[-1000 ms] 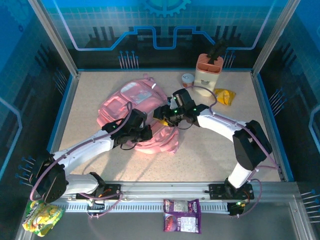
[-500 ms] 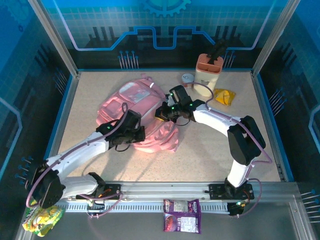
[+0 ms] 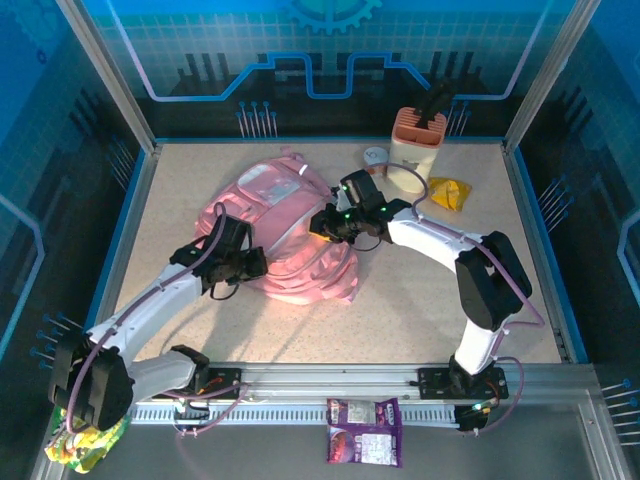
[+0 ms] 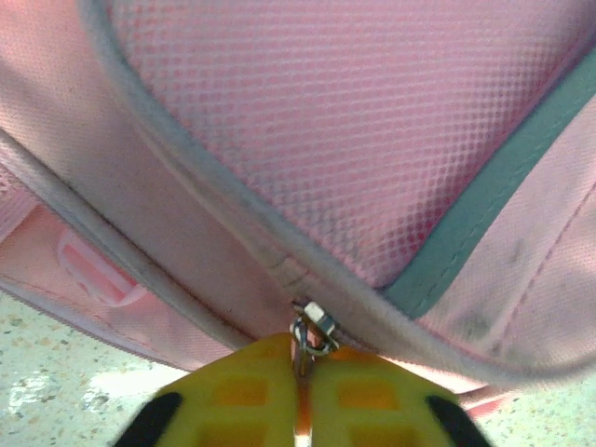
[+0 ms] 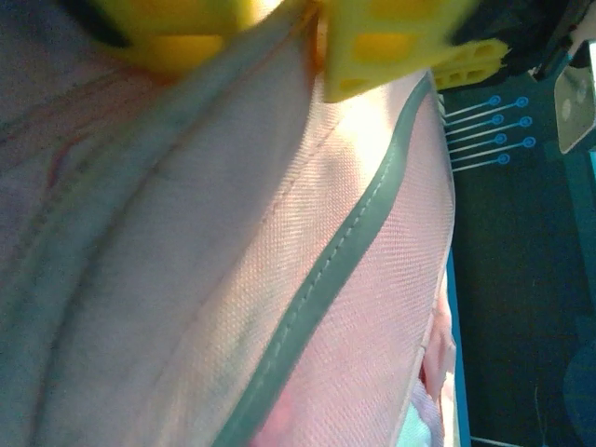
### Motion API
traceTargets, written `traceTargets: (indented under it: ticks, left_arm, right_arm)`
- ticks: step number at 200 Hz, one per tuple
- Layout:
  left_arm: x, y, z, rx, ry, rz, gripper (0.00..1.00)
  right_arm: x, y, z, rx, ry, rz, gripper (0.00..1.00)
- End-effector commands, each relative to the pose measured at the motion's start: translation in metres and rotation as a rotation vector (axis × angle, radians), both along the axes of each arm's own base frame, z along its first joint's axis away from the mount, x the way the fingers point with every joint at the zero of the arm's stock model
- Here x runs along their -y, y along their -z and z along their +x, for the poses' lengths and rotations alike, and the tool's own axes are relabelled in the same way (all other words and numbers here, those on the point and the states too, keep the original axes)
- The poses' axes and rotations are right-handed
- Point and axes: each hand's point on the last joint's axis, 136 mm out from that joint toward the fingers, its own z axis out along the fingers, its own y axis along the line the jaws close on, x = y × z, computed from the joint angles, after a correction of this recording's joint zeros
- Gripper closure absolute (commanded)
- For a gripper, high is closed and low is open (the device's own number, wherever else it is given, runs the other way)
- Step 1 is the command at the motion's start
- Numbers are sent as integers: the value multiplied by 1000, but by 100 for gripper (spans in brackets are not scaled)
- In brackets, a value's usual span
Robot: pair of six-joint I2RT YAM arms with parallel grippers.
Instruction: Pack the student bag
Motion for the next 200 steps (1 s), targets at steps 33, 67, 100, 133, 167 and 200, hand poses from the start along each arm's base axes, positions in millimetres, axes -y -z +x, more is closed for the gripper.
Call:
traceTargets:
  ticks: [33,67,100,133,167,200]
  left_arm:
    - [13,-31,-16,68,12,-137,55]
    - [31,-48,-15,143,-14,-194,34]
    - [60,-55,-6,197,13,-202,22]
    - [85,-66,4,255,43,-199,10]
    - [103,-75,13,291,57,-213,1]
    - [103,-75,21,322,36,-194,1]
  right_arm:
    - [65,-29,9,228,-10,-170,27]
    - [125,-8,35,255,40,-368,7]
    - [153,17,62,214,61,-460,0]
    - [167,32,88,219,70,-532,0]
    - [176,55,107,165,75,-537,0]
    - [183,75,117,126,80,-526,0]
